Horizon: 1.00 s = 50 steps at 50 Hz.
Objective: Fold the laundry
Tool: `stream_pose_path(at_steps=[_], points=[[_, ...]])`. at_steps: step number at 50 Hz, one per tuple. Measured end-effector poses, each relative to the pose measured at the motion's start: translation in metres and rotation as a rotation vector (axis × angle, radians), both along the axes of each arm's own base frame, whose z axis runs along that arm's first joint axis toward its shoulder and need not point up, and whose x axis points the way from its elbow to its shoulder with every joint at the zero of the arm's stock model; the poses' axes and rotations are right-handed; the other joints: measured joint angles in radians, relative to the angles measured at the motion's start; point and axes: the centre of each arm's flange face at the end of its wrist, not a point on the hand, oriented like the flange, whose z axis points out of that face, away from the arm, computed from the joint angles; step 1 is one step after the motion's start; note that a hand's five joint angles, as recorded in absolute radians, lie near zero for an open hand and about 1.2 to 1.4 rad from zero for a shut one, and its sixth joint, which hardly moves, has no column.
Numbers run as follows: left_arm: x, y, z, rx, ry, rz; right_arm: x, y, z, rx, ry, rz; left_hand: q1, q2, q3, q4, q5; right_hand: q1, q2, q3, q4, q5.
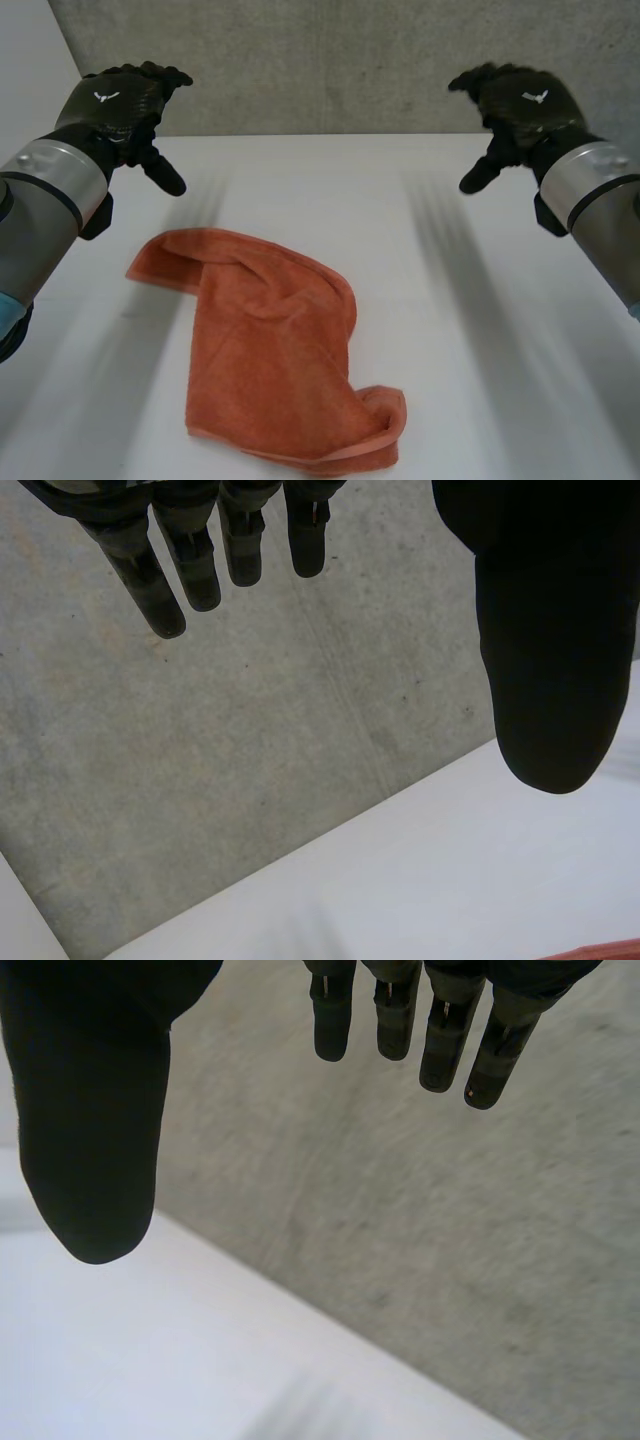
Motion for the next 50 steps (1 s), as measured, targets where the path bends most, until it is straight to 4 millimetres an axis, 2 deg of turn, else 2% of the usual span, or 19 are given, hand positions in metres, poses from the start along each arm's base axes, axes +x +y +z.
stream_pose_path(at_steps=[4,10,14,21,23,24,29,32,35,36,37,38,39,40,41,43,45,48,50], points=[[-0.001,-0.004,-0.006,0.010,-0.020,-0.001,0.008,0.009,-0.012,0.076,0.068,0.053,0.000,0.000,0.000,0.000,0.000,0.000,0.000,0.000,0.000,0.000],[-0.009,-0.021,-0.031,0.040,-0.120,-0.048,0.021,0.025,-0.031,0.233,0.147,0.121,0.003,0.002,0.000,0.001,0.000,0.000,0.000,0.000,0.000,0.000],[-0.018,-0.044,-0.067,0.068,-0.222,-0.129,0.037,0.036,-0.055,0.383,0.121,0.165,0.003,0.002,0.000,0.001,0.000,0.000,0.000,0.000,0.000,0.000],[-0.027,-0.080,-0.118,0.093,-0.326,-0.189,0.062,0.036,-0.106,0.576,-0.071,0.169,0.060,0.052,0.037,0.046,0.034,0.000,0.000,0.000,0.000,0.000],[-0.027,-0.082,-0.121,0.093,-0.333,-0.190,0.064,0.035,-0.110,0.585,-0.085,0.168,0.074,0.063,0.049,0.058,0.047,0.000,0.000,0.000,0.000,0.000],[-0.026,-0.092,-0.132,0.092,-0.359,-0.188,0.071,0.033,-0.121,0.601,-0.119,0.169,0.150,0.134,0.115,0.127,0.115,0.000,0.000,0.000,0.000,0.000],[-0.018,-0.116,-0.160,0.090,-0.435,-0.166,0.096,0.028,-0.151,0.608,-0.149,0.186,0.192,0.192,0.176,0.186,0.175,0.000,0.000,0.000,0.000,0.000],[-0.014,-0.121,-0.170,0.096,-0.457,-0.161,0.110,0.029,-0.164,0.604,-0.143,0.200,0.242,0.233,0.219,0.230,0.217,0.002,0.002,0.003,0.001,0.001],[-0.013,-0.123,-0.174,0.101,-0.464,-0.161,0.115,0.029,-0.169,0.601,-0.137,0.205,0.297,0.279,0.265,0.275,0.261,0.013,0.025,0.027,0.014,0.015],[-0.012,-0.124,-0.179,0.109,-0.469,-0.162,0.122,0.030,-0.173,0.593,-0.129,0.209,0.498,0.465,0.451,0.455,0.436,0.013,0.025,0.027,0.014,0.015],[-0.012,-0.124,-0.180,0.112,-0.471,-0.163,0.124,0.030,-0.175,0.589,-0.126,0.210,0.498,0.465,0.451,0.455,0.436,0.126,0.162,0.170,0.150,0.133],[-0.011,-0.124,-0.183,0.116,-0.472,-0.165,0.127,0.029,-0.175,0.578,-0.121,0.211,0.608,0.580,0.556,0.567,0.545,0.158,0.197,0.205,0.185,0.163],[-0.011,-0.124,-0.183,0.116,-0.472,-0.165,0.127,0.029,-0.175,0.578,-0.121,0.211,0.608,0.580,0.556,0.567,0.545,0.158,0.197,0.205,0.185,0.163],[-0.011,-0.123,-0.184,0.119,-0.473,-0.166,0.129,0.028,-0.174,0.567,-0.116,0.213,0.716,0.690,0.665,0.676,0.653,0.349,0.432,0.419,0.398,0.365],[-0.011,-0.123,-0.185,0.121,-0.473,-0.168,0.130,0.027,-0.174,0.555,-0.110,0.214,0.861,0.843,0.816,0.829,0.808,0.441,0.522,0.520,0.499,0.459],[-0.011,-0.123,-0.185,0.119,-0.475,-0.169,0.133,0.025,-0.172,0.534,-0.099,0.217,0.930,0.939,0.915,0.930,0.904,0.650,0.787,0.771,0.753,0.711],[-0.012,-0.123,-0.184,0.110,-0.477,-0.169,0.134,0.022,-0.169,0.508,-0.083,0.221,0.930,0.984,0.964,0.979,0.919,0.767,0.929,0.928,0.910,0.872],[-0.012,-0.124,-0.180,0.088,-0.480,-0.166,0.136,0.019,-0.166,0.481,-0.064,0.225,0.930,0.990,0.971,0.983,0.919,0.786,0.955,0.963,0.950,0.916],[-0.014,-0.128,-0.168,0.029,-0.477,-0.152,0.138,0.013,-0.157,0.433,-0.047,0.230,0.930,0.990,0.972,0.983,0.919,0.786,0.955,0.965,0.958,0.920]])
